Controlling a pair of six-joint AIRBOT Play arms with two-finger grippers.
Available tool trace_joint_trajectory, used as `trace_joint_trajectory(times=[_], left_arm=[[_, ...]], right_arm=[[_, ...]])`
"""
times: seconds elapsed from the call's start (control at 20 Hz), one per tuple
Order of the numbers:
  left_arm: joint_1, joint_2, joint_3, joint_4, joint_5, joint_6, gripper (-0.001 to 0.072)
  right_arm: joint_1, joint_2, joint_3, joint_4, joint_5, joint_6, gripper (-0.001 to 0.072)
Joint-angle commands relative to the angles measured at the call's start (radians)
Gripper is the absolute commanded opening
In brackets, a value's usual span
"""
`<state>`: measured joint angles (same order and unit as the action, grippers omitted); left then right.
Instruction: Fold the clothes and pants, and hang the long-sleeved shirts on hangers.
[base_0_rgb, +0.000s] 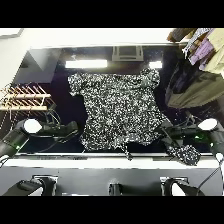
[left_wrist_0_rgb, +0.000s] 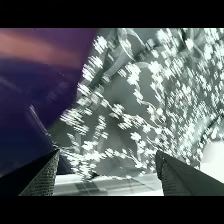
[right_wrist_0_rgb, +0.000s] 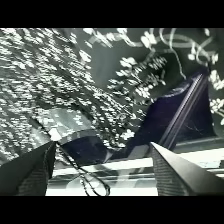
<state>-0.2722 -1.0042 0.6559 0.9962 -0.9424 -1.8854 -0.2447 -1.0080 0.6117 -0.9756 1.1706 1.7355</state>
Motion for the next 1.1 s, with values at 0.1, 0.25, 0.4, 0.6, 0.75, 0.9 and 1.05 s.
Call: trace_joint_trajectory(times=[0.1,0.25,0.4,0.6,0.75,0.9,1.05], left_arm=[[-0.093,-0.051,-0.016,-0.055,0.053,-0.011,0.0718],[-0.099,-0.083,-0.016,-0.055,0.055,-0.011,0.0718],[-0.099,-0.092,-0.015,-0.057,0.054,-0.011,0.0717],[-0.099,-0.092,-0.015,-0.073,0.054,-0.008,0.0718],[-0.099,-0.092,-0.015,-0.073,0.082,-0.008,0.0717],[-0.099,-0.092,-0.015,-0.073,0.111,-0.008,0.0717],[-0.099,-0.097,-0.015,-0.073,0.113,-0.007,0.0717]], right_arm=[[0.05,-0.043,-0.037,-0.043,-0.081,0.067,0.0662],[0.05,-0.112,-0.037,0.005,-0.114,-0.001,0.0661],[0.05,-0.151,-0.036,0.086,-0.161,-0.061,0.066],[0.05,-0.154,-0.035,0.114,-0.123,-0.106,0.0658],[0.05,-0.154,-0.035,0.076,-0.156,-0.09,0.0572],[0.05,-0.154,-0.035,0.109,-0.189,-0.092,0.0255],[0.05,-0.15,-0.035,0.13,-0.191,-0.107,0.0029]])
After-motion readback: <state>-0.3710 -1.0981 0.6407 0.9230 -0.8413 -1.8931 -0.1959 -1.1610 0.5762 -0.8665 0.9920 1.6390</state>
